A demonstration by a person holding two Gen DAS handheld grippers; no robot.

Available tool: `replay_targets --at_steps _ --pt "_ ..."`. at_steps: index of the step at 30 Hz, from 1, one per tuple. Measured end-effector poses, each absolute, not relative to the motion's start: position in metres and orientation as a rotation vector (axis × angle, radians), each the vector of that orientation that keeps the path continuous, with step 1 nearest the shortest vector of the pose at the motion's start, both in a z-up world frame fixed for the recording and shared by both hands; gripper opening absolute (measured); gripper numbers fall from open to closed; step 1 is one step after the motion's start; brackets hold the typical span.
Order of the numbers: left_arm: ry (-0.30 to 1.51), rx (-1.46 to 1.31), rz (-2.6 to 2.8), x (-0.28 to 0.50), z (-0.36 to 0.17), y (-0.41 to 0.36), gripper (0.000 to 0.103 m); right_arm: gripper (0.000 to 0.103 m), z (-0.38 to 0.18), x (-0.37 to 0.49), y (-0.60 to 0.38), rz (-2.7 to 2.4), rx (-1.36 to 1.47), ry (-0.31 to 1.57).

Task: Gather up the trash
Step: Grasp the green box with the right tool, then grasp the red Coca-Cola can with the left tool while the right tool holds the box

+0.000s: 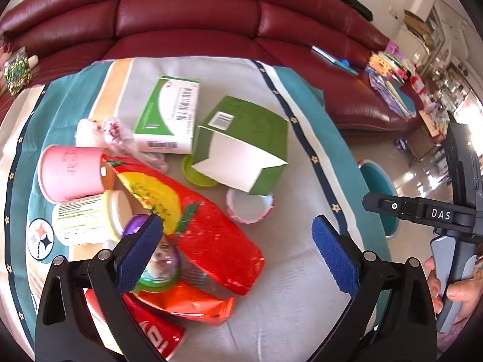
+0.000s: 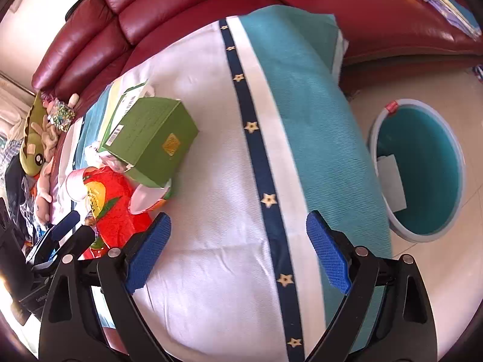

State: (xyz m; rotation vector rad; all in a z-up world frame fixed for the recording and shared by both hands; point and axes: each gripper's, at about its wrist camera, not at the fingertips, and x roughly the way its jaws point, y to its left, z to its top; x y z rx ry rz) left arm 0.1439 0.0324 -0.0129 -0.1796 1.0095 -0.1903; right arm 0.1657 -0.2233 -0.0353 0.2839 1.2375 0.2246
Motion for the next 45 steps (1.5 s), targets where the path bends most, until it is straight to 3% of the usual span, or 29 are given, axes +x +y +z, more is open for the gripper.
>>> replay_targets --at_steps 19,22,24,26,28,45 --pt "1.036 -0.269 -0.131 0.154 -0.034 0.108 0.099 0.086 -0.049 0.218 -0.106 0.257 0.053 1.179" --pt "1.044 -0.276 -0.125 0.153 -0.037 0.113 0.099 0.070 -0.055 0.222 -0.099 0.254 0.027 1.162" --pt "1.052 -0.271 -0.120 0.151 -0.040 0.115 0.099 0.055 -0.062 0.226 -0.098 0.258 0.039 1.170" --pt "1.059 -0.274 -0.117 0.148 -0.042 0.116 0.099 0.033 -0.066 0.228 -0.099 0.256 0.035 1.169" --pt "1.065 -0.277 -0.110 0.144 -0.043 0.117 0.099 0.025 -0.066 0.225 -0.103 0.245 0.032 1.156" --pt "1.105 -0.326 0.038 0.079 -0.058 0.130 0.099 0.024 -0.022 0.174 -0.163 0.252 0.168 1.080"
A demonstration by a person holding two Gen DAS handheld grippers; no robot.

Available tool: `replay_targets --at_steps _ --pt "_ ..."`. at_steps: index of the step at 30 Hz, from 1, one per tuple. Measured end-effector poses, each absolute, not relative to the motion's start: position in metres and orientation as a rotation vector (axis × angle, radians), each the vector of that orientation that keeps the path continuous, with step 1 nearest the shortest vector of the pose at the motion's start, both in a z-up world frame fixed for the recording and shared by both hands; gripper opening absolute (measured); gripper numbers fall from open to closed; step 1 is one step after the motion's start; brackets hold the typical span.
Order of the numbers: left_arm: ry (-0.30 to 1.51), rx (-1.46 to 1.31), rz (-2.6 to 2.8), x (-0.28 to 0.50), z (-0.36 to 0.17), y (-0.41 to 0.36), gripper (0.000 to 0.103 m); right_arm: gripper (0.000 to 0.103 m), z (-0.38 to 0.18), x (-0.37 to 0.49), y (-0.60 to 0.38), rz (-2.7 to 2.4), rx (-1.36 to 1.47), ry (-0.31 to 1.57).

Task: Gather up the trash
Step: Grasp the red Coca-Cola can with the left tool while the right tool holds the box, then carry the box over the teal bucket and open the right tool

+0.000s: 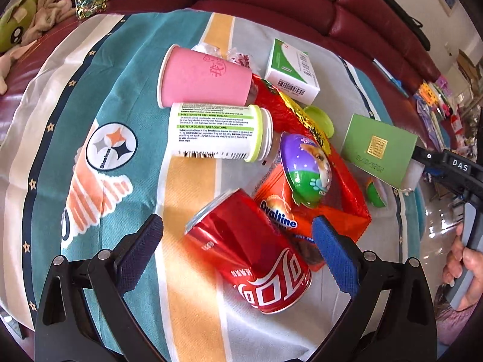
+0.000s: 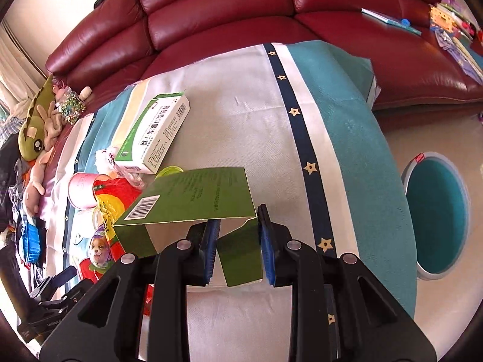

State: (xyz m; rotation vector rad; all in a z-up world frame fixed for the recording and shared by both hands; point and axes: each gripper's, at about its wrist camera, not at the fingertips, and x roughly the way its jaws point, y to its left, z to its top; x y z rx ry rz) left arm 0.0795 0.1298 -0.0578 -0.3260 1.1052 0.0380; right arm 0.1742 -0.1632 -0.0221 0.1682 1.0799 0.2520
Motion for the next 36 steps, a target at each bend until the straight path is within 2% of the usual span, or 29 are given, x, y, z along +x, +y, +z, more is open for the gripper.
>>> replay_targets --at_steps 11,12,13,15,18,20,22,23,25,36 --pt "1.170 -0.334 0.098 0.071 -0.089 0.116 0.099 0.024 -0.017 0.155 -0.176 0.274 0.164 1.081" --pt "1.169 -0.338 0.093 0.068 -0.091 0.115 0.093 0.024 -0.020 0.155 -0.175 0.274 0.162 1.090" --pt "1.164 -0.338 0.086 0.067 -0.092 0.114 0.078 0.025 -0.022 0.155 -0.175 0.276 0.161 1.094" --pt "1.147 -0.297 0.108 0.065 -0.088 0.112 0.064 0.025 -0.023 0.155 -0.173 0.278 0.149 1.090" --pt "1.139 -0.284 0.093 0.065 -0.084 0.112 0.062 0.027 -0.027 0.157 -0.170 0.283 0.146 1.098" --pt "1.130 -0.287 0.095 0.063 -0.081 0.115 0.062 0.039 -0.032 0.158 -0.168 0.284 0.144 1.107" --pt "1.122 -0.293 0.104 0.062 -0.078 0.119 0.062 0.040 -0.038 0.159 -0.165 0.281 0.134 1.118" --pt "1.114 -0.300 0.105 0.059 -0.076 0.121 0.062 0.039 -0.042 0.160 -0.164 0.276 0.127 1.127" --pt "1.090 -0.306 0.103 0.056 -0.068 0.126 0.062 0.026 -0.046 0.160 -0.164 0.271 0.115 1.134" --pt "0.952 -0.272 -0.020 0.067 -0.004 0.098 0.062 0.023 -0.002 0.153 -0.194 0.265 0.164 1.034"
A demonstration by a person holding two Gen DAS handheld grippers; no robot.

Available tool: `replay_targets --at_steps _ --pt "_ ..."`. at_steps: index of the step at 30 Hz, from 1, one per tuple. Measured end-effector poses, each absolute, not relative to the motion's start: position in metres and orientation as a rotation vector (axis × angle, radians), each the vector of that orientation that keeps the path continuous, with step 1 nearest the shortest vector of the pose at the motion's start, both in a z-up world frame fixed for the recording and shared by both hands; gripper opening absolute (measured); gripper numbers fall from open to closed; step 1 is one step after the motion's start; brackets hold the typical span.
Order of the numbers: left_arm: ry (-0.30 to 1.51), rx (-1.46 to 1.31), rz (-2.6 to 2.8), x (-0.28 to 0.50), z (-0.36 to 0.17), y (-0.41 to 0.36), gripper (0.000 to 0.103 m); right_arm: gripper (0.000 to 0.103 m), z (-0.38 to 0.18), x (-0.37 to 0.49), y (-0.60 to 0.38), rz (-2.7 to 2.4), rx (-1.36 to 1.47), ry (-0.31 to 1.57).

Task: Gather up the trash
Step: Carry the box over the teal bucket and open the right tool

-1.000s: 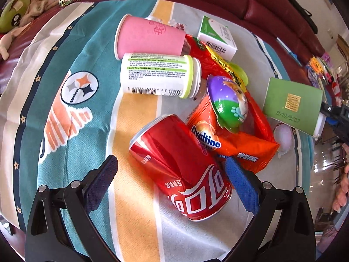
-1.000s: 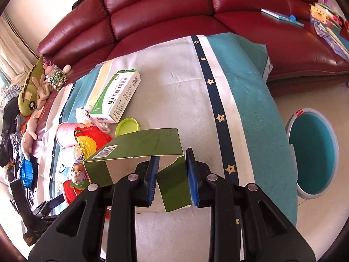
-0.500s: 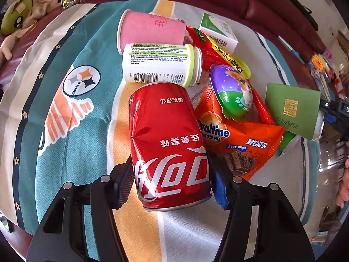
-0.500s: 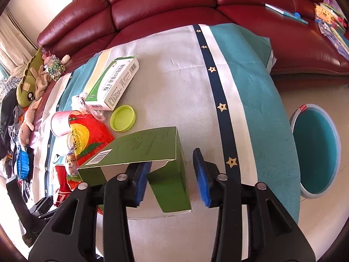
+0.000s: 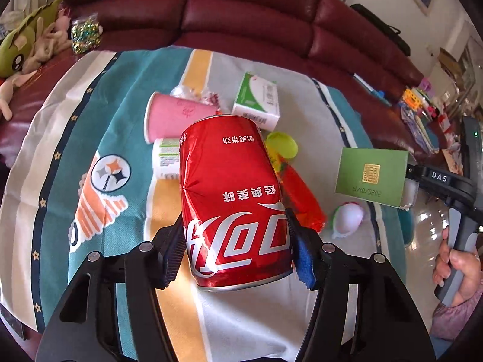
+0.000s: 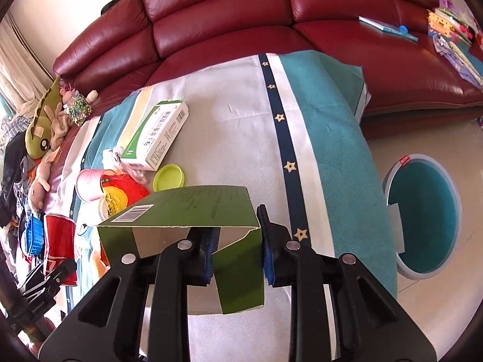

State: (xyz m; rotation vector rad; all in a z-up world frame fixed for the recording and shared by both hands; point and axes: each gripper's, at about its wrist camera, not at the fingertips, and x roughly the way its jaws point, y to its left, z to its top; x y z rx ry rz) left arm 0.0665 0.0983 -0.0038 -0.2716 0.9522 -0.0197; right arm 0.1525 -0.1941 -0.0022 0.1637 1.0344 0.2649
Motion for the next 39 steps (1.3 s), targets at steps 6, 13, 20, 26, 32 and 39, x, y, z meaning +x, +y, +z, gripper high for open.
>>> replay_targets --at_steps 6,13,20,26,32,39 --pt "0.928 -0.226 -0.157 0.091 0.015 0.050 0.062 0.023 0.024 0.143 -0.233 0.239 0.212 0.987" --pt "0.920 -0.141 -0.316 0.120 0.023 -0.025 0.062 0.023 0.044 0.131 -0.315 0.113 0.287 0.929" --pt "0.940 -0.065 -0.489 0.147 0.016 -0.117 0.062 0.023 0.036 0.116 -0.407 -0.049 0.367 0.911" --pt "0.985 0.013 -0.598 0.166 0.001 -0.197 0.062 0.023 0.001 0.111 -0.472 -0.152 0.446 0.959" --pt "1.026 0.065 -0.641 0.182 -0.016 -0.249 0.062 0.023 -0.041 0.121 -0.510 -0.186 0.505 1.032" --pt "1.078 0.095 -0.654 0.200 -0.038 -0.290 0.062 0.031 -0.076 0.136 -0.523 -0.175 0.499 1.113"
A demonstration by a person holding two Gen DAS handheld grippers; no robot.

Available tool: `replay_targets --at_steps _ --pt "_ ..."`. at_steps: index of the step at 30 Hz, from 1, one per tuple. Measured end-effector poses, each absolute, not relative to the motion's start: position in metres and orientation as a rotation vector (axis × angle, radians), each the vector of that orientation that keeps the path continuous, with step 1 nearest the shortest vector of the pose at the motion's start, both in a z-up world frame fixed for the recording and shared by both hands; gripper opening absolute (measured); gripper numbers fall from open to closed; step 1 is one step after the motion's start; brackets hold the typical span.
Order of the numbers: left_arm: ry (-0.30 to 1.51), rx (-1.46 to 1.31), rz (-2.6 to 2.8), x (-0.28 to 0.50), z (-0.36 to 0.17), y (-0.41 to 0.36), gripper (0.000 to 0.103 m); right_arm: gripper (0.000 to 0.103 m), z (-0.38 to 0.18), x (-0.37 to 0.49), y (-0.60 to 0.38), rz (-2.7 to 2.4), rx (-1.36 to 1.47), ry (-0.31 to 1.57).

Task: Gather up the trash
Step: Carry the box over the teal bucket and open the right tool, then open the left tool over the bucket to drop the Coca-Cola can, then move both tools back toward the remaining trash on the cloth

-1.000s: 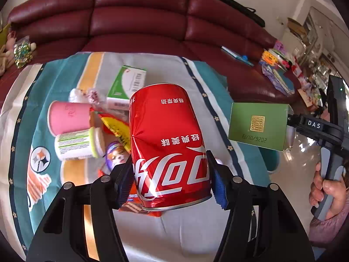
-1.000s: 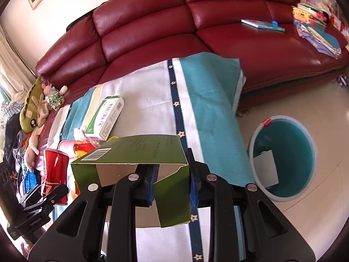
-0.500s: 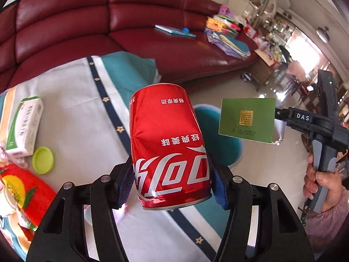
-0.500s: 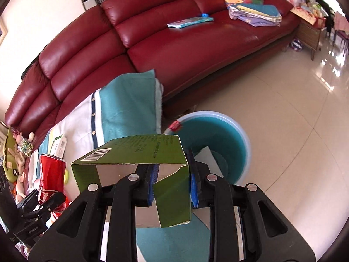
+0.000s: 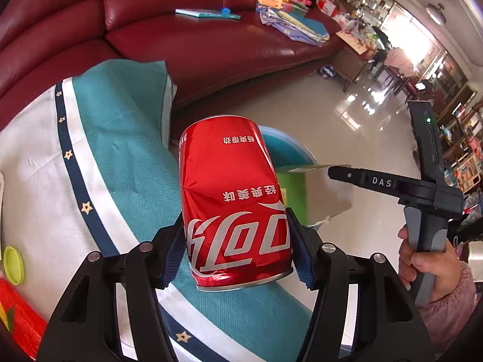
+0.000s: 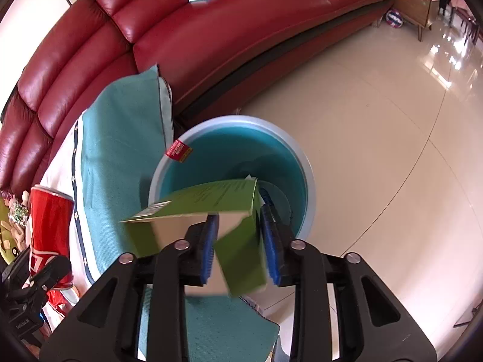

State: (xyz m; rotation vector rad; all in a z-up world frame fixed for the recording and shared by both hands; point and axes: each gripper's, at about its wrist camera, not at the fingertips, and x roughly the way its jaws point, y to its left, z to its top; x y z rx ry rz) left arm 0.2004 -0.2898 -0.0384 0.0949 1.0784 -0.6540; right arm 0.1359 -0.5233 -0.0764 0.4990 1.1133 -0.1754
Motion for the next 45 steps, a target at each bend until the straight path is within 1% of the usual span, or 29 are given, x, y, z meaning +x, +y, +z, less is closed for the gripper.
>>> replay_targets --at_steps 2,6,8,10,12,15,20,30,32,37,45 --pt "1.090 0.101 -0.657 0.204 -0.044 -0.299 0.062 0.045 -0.082 0.136 -0.526 -0.171 0.504 1.120" --pt "1.112 0.116 -0.665 0.208 -0.053 -0.313 0.062 0.058 -0.084 0.135 -0.532 -0.179 0.519 1.112" --pt "1.119 0.122 -0.668 0.210 -0.057 -0.319 0.062 0.069 -0.082 0.133 -0.536 -0.187 0.525 1.104" --pt "1.125 0.126 -0.671 0.212 -0.059 -0.323 0.062 0.075 -0.081 0.131 -0.540 -0.196 0.534 1.096" --pt "1.131 0.132 -0.676 0.212 -0.062 -0.324 0.062 0.075 -0.079 0.128 -0.544 -0.202 0.550 1.088" --pt "1.141 0.141 -0.683 0.211 -0.066 -0.326 0.062 0.081 -0.078 0.126 -0.550 -0.219 0.578 1.084" --pt "1.157 0.154 -0.695 0.211 -0.072 -0.329 0.062 0.084 -0.076 0.121 -0.558 -0.252 0.596 1.081" --pt "1.192 0.200 -0.721 0.220 -0.089 -0.351 0.063 0.084 -0.071 0.118 -0.564 -0.284 0.608 1.071" --pt "1.197 0.221 -0.723 0.221 -0.092 -0.359 0.065 0.087 -0.068 0.117 -0.565 -0.295 0.602 1.064" --pt "1.180 0.222 -0.699 0.222 -0.091 -0.357 0.088 0.087 -0.066 0.117 -0.566 -0.304 0.588 1.067" --pt "1.194 0.168 -0.663 0.219 -0.089 -0.335 0.095 0.087 -0.066 0.117 -0.560 -0.311 0.578 1.085"
